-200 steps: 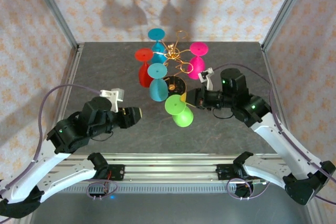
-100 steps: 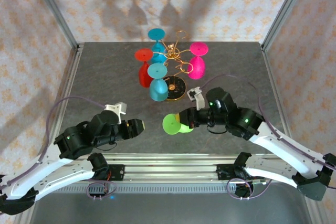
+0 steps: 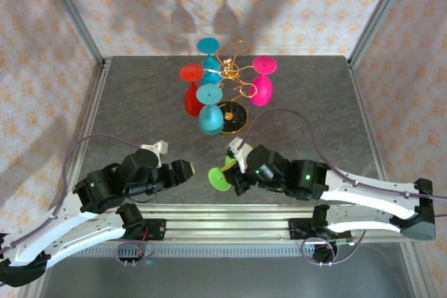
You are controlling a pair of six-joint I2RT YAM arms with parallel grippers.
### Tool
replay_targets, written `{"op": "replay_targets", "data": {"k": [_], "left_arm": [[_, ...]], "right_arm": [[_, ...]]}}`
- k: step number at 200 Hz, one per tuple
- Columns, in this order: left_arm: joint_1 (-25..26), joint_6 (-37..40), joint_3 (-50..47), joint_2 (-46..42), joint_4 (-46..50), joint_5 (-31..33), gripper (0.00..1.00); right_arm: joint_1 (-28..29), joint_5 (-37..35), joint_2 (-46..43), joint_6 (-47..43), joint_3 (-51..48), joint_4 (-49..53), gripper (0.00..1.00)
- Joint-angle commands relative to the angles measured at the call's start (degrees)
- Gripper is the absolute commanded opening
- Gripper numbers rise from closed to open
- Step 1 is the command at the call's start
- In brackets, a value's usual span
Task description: Take the wine glass off the wine glass rack
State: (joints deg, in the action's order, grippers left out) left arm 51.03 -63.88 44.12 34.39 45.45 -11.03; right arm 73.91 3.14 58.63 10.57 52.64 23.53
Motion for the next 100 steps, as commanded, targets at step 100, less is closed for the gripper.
{"op": "replay_targets", "data": {"k": [100], "left_arm": [[0.55,-12.28,-8.59,-5.31,-12.24,-9.72,0.75]], "right_arm": [[14.98,-36.67,7.55,-11.60,-3.55,-10.86,0.00]]}}
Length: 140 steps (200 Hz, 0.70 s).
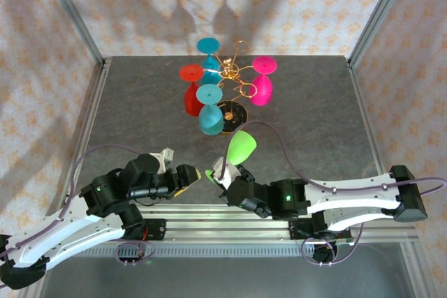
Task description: Take the wine glass off the wine glass rack
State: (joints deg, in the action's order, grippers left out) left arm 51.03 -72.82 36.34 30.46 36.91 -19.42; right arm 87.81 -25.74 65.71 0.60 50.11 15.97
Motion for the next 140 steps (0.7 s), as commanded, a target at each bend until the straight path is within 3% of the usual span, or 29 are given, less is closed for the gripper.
{"op": "replay_targets", "data": {"k": [1,76,140], "left_arm": [[0.56,-3.45,-0.82,-1.41,-3.73,-1.33,0.75],[0.53,-5.42,-1.67,3.63,-13.86,-4.39,0.71],[0.56,-6.65,-2.65,4.79,-16.56,-3.90,0.69]], "right_arm": [[1.15,-7.86,0.51,-1.65,-1.04,-3.39,0.00],[5.93,-16.55,5.87,-3.78,-1.07,-7.82,0.00],[9.22,-22.07,8.10,-6.67,-0.27,-10.41,0.00]]}}
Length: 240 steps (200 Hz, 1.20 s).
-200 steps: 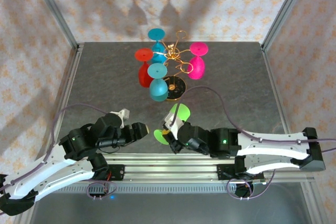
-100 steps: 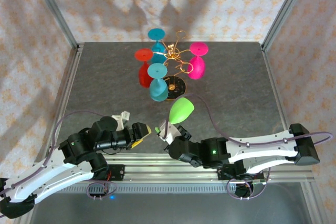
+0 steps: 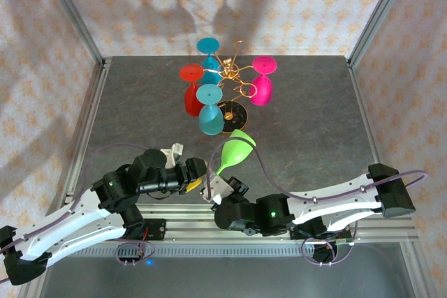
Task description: Take the wine glass off the wine glass rack
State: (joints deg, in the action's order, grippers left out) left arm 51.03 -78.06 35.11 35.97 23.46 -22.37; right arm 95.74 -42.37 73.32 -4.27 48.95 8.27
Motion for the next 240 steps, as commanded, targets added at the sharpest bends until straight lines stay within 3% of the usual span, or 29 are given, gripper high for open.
{"op": "replay_targets", "data": {"k": [1,137,240], "left_arm": [[0.56,-1.44,-1.48,-0.76,-3.18,-0.94,0.69],[0.48,-2.01,-3.35,-0.72,-6.87,0.67,0.52],[0.51,-2.12,-4.89,-0.89,-8.43,1.41,0.29]], "right_arm": [[1.33,-5.57,0.46,-1.88,0.89,-2.86,0.00],[2.69,-6.63,1.52,-6.53,3.38,-4.96,0.00],[3.84,-4.99,1.47,-9.26,5.58,-5.63,0.00]]}}
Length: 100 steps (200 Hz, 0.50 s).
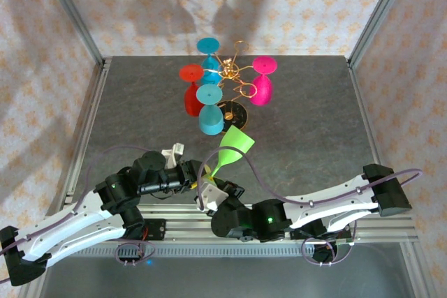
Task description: Take the wine glass off the wine glass rack
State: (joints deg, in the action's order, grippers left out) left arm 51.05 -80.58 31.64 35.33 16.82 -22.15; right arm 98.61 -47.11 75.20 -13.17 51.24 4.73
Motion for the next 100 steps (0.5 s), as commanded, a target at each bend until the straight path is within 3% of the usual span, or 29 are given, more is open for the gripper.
{"op": "replay_targets", "data": {"k": [1,77,100], "left_arm": [[0.47,0.41,-1.45,-0.26,-1.83,1.21,0.28],[0.46,0.58,-2.94,-1.18,-2.58,1.66,0.01],[0.46,0.99,-3.23,-1.64,-2.62,2.12,0.00]], "right_arm": [[1.02,-0.21,-0.50,-0.37,3.31,-2.05,0.00],[1.17,3.58,-3.39,1.34,5.61,1.51,0.00],[1.16,4.92,-4.31,2.54,6.57,3.46,0.00]]}}
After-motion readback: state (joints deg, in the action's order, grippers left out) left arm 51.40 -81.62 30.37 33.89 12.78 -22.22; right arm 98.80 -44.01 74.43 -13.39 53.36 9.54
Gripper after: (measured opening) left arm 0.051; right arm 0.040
